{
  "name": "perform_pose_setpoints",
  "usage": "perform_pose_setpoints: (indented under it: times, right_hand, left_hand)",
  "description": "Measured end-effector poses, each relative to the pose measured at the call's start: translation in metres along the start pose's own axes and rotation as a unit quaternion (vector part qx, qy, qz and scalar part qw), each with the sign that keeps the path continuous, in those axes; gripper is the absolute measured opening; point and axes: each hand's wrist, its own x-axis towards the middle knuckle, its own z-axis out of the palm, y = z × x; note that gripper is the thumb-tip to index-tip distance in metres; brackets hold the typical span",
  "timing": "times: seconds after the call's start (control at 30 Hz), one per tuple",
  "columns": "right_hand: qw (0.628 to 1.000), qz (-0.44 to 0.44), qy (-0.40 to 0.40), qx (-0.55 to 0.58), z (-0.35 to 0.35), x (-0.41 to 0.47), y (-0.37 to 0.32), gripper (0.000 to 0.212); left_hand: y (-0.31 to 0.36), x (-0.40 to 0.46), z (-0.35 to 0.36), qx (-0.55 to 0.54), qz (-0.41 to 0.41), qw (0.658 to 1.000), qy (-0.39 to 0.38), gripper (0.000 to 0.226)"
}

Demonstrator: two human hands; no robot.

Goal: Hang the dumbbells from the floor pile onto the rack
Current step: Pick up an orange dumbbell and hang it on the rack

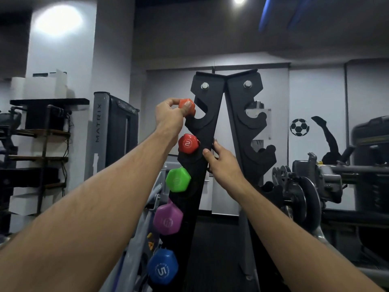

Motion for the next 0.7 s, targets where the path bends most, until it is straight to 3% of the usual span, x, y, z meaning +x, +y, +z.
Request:
perform_pose_setpoints:
  times: [0.33, 0.7]
  right_hand:
    - [1.000, -0.004, 0.008, -0.006, 0.001, -0.002, 0.000, 0.065]
    - [1.000, -0.001, 0.010, 0.019, -0.001, -0.007, -0.005, 0.056]
  left_hand:
    - [-0.001, -0.003, 0.006, 0.046, -0.003, 0.992, -0.114, 0.032]
    - [-0.001, -0.008, -0.001, 0.075, -0.007, 0.987, -0.145, 0.047]
